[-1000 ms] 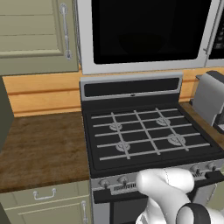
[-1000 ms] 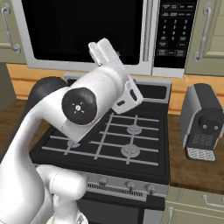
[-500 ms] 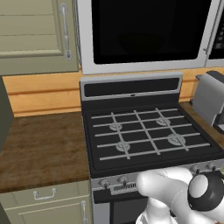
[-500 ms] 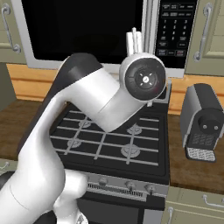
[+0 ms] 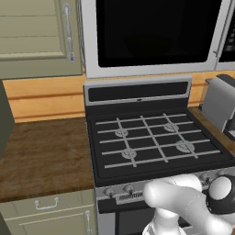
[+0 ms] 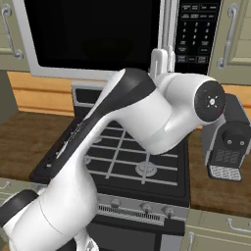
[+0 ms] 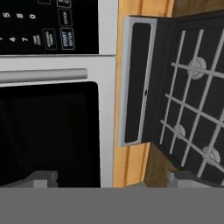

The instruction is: Pick the sweet potato from the sink and place it in the bowl. Then pick the bowl and place it in the microwave. Then close the microwave door and press the start button.

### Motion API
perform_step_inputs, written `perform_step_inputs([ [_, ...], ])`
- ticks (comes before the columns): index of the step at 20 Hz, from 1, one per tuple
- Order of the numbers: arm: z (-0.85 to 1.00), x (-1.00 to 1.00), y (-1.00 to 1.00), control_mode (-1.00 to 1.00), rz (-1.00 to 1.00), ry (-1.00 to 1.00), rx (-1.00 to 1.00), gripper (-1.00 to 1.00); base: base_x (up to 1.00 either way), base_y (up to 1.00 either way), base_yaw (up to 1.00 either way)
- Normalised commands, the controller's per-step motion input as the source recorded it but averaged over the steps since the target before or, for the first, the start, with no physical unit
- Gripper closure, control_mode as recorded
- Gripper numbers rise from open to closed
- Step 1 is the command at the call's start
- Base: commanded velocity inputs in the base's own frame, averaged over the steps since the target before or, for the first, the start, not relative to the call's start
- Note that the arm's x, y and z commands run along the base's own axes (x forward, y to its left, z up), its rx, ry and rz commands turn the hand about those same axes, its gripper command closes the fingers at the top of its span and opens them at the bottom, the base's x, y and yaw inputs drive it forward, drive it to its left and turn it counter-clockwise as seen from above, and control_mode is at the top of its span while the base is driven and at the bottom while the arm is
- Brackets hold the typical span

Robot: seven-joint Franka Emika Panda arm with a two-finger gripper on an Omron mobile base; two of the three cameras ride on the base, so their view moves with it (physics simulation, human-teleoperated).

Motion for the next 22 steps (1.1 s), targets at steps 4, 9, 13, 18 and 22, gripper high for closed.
perform_step_inputs([
  [4,-0.11,0.65,0.04,-1.0,0.0,0.03,0.08,-1.0,0.0,0.0,0.0],
  [9,-0.15,0.53,0.0,-1.0,0.0,0.02,0.06,-1.0,0.0,0.0,0.0],
  [13,-0.01,0.39,-0.02,-1.0,0.0,0.02,0.09,-1.0,0.0,0.0,0.0],
  [18,0.0,0.26,-0.1,-1.0,0.0,0.02,0.1,-1.0,0.0,0.0,0.0],
  [22,0.0,0.33,-0.1,-1.0,0.0,0.04,0.1,-1.0,0.0,0.0,0.0],
])
